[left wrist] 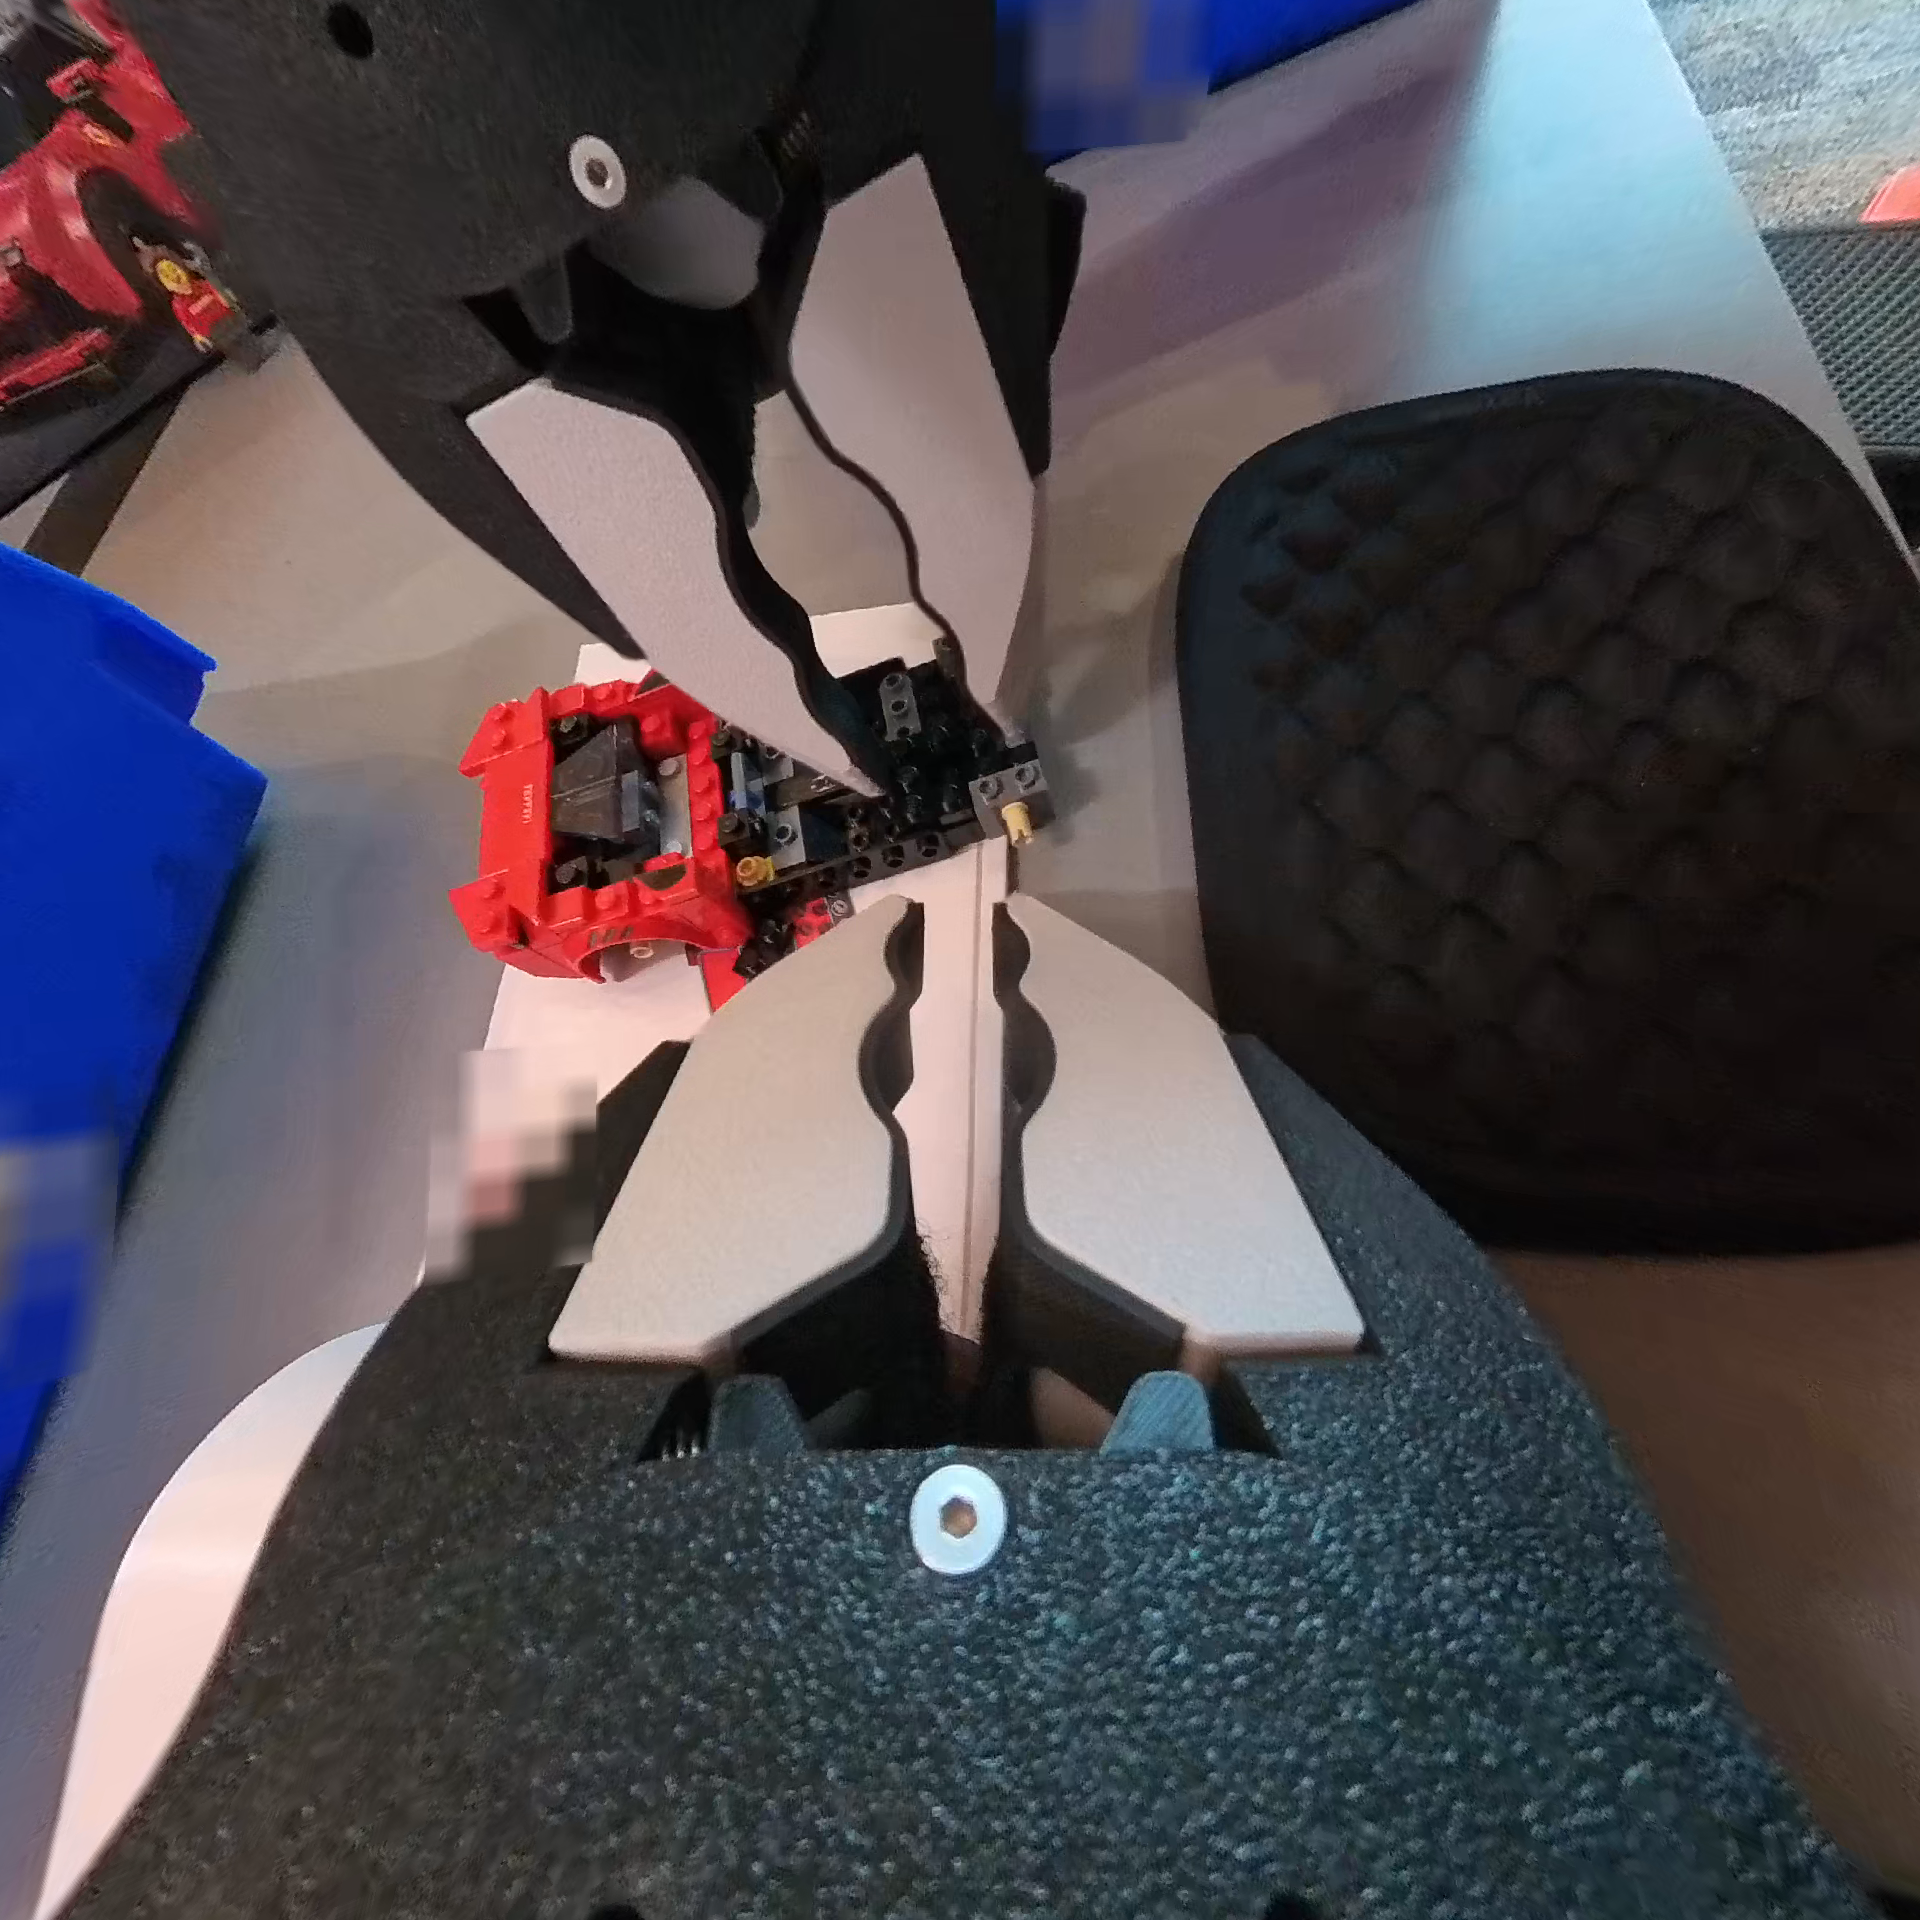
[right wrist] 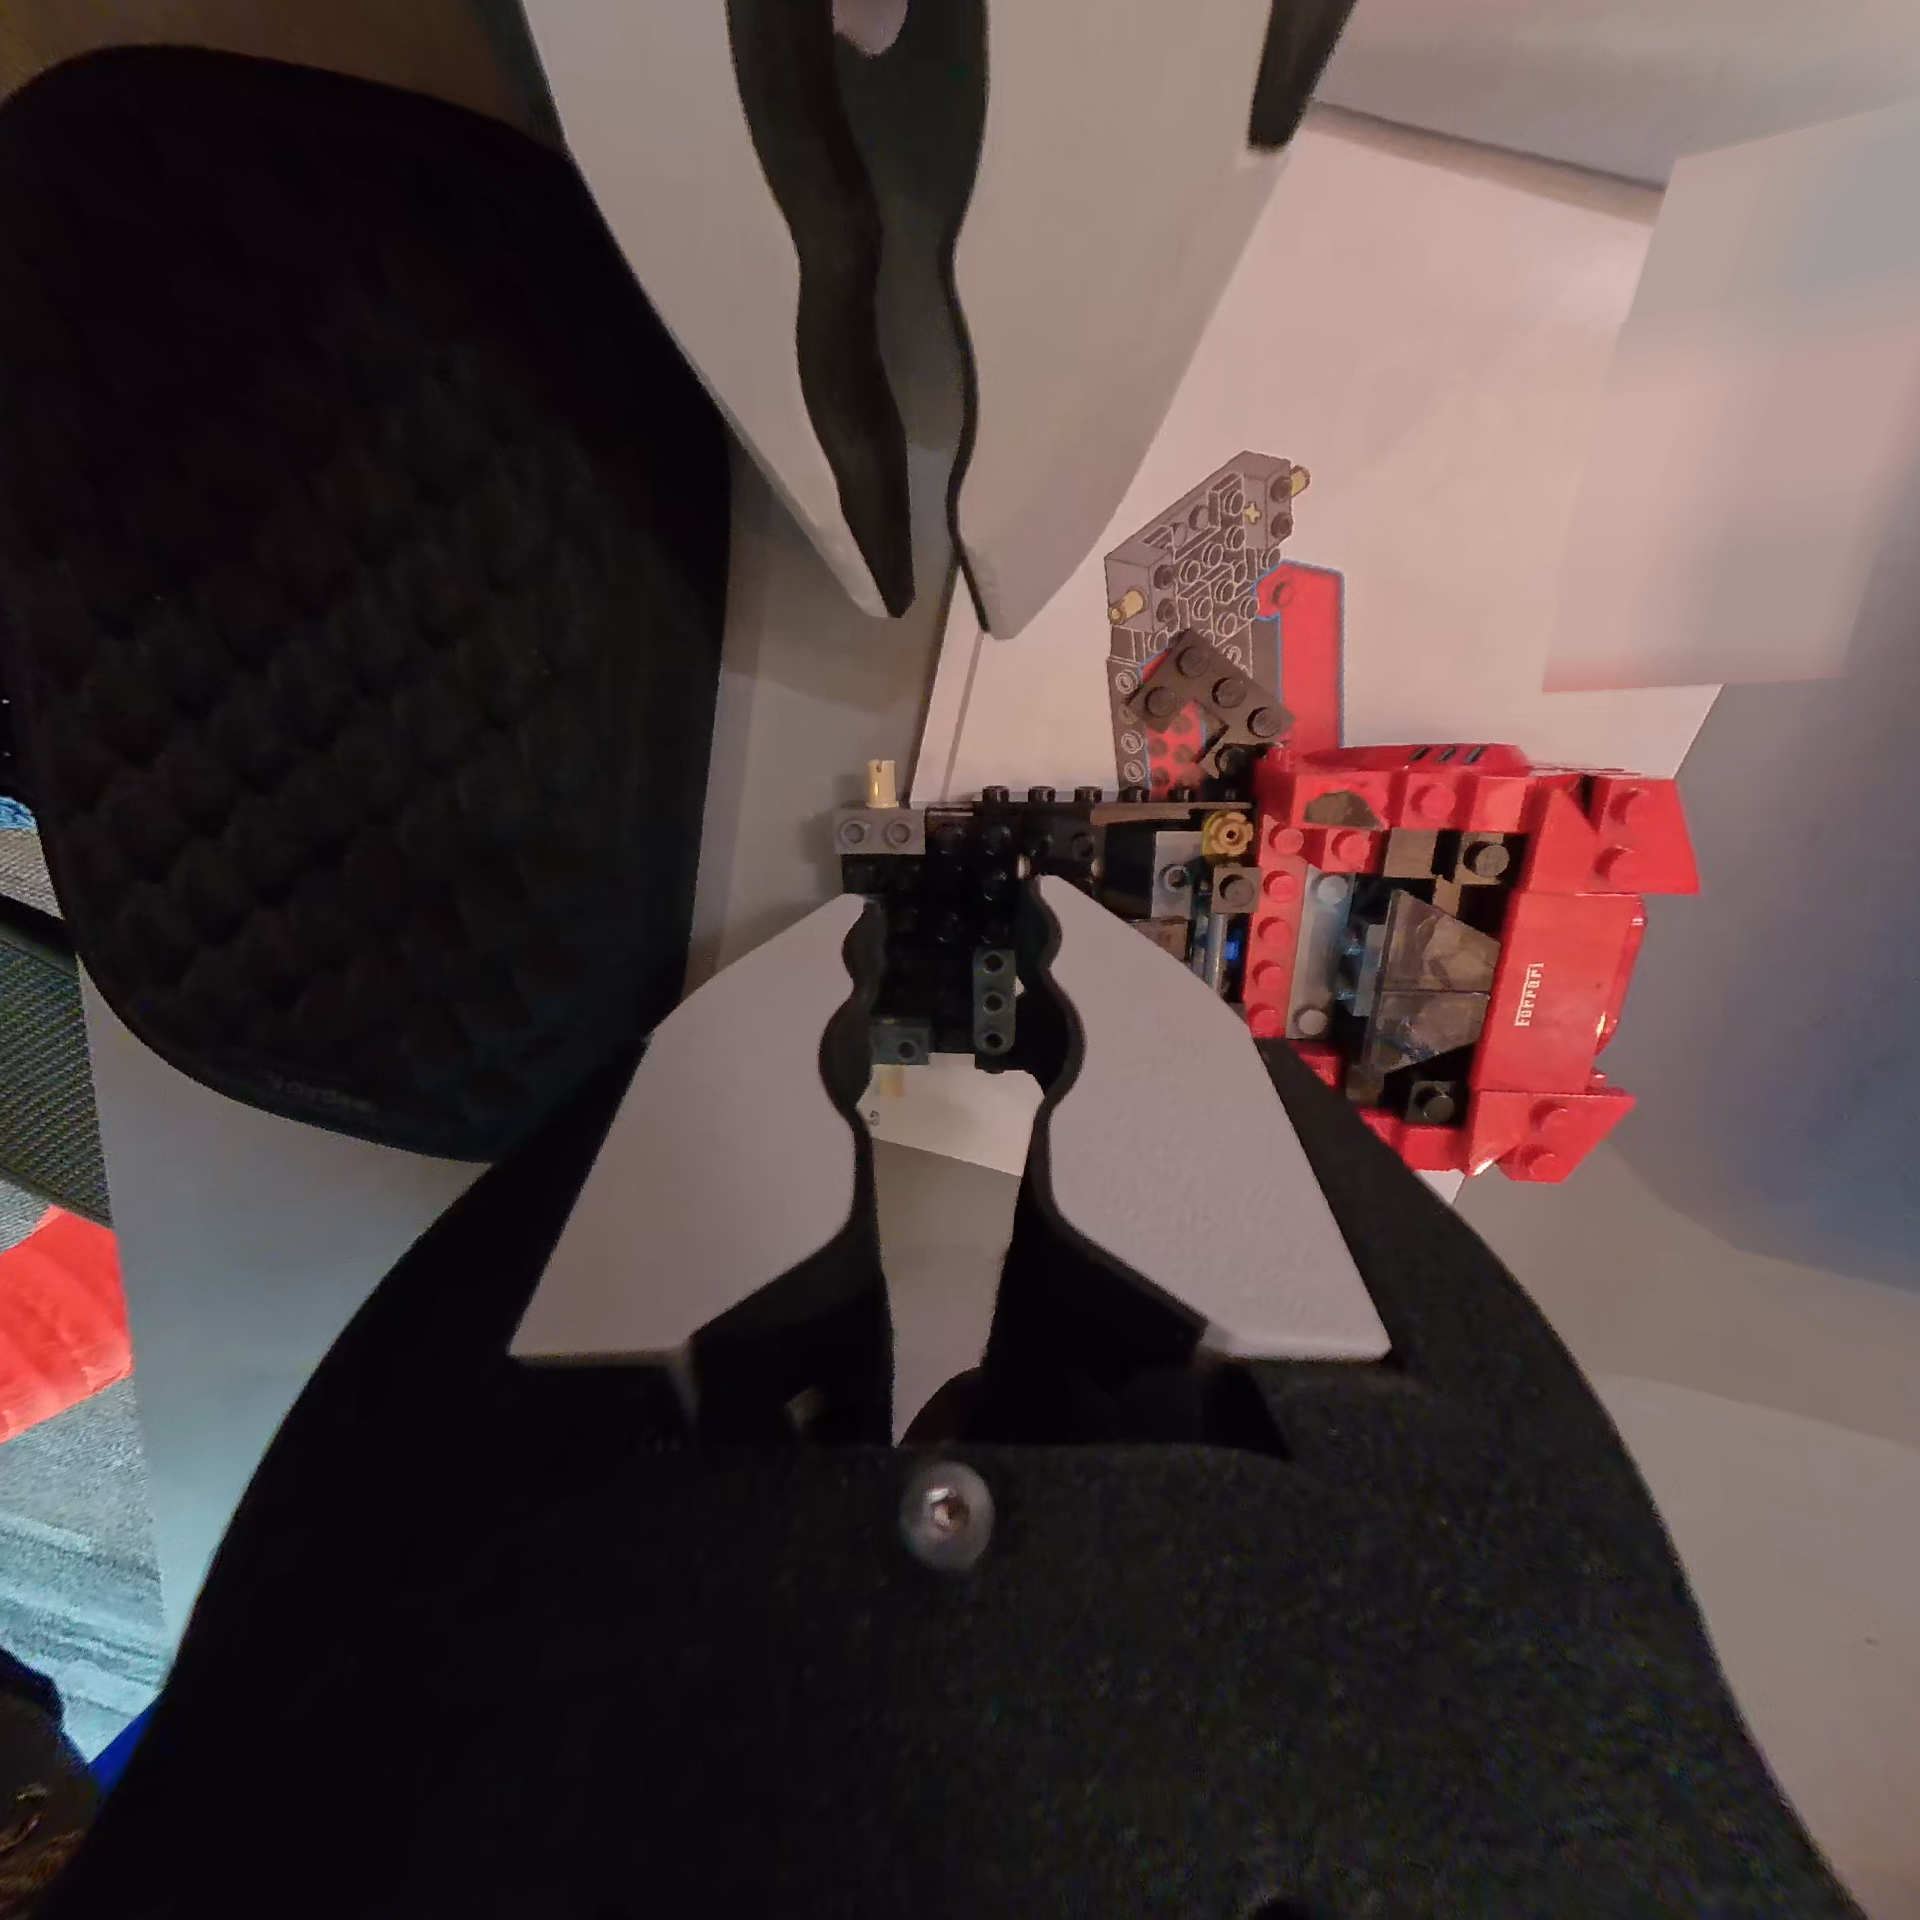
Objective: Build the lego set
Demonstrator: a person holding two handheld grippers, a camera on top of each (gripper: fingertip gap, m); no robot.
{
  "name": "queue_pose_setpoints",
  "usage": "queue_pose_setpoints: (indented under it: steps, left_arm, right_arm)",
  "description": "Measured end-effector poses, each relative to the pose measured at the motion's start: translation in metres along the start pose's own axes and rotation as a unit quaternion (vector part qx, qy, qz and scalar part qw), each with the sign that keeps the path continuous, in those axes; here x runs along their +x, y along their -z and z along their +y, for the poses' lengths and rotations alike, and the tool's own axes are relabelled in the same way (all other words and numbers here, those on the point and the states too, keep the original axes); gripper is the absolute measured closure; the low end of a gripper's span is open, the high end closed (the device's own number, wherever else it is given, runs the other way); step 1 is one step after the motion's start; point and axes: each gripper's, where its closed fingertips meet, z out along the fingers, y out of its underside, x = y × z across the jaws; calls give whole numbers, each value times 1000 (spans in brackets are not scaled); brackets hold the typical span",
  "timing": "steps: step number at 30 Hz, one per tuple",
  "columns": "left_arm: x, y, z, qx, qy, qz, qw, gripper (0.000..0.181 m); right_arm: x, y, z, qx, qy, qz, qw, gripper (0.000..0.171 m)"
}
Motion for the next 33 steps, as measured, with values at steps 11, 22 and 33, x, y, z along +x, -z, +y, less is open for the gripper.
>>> queue_pose_setpoints:
  steps: [11, 22, 33]
  left_arm:
    - [1, 1, 1, -1, 2, 0, 1000, 170]
    - [0, 2, 2, 0, 3, -1, 1000, 170]
    - [1, 1, 4, 0, 5, -1, 1000, 170]
  right_arm:
    - [-2, -1, -2, 14, -15, -6, 1000, 144]
    - [-3, 0, -2, 14, -18, -5, 1000, 139]
    - [11, 14, -12, 89, -63, 42, 993, 171]
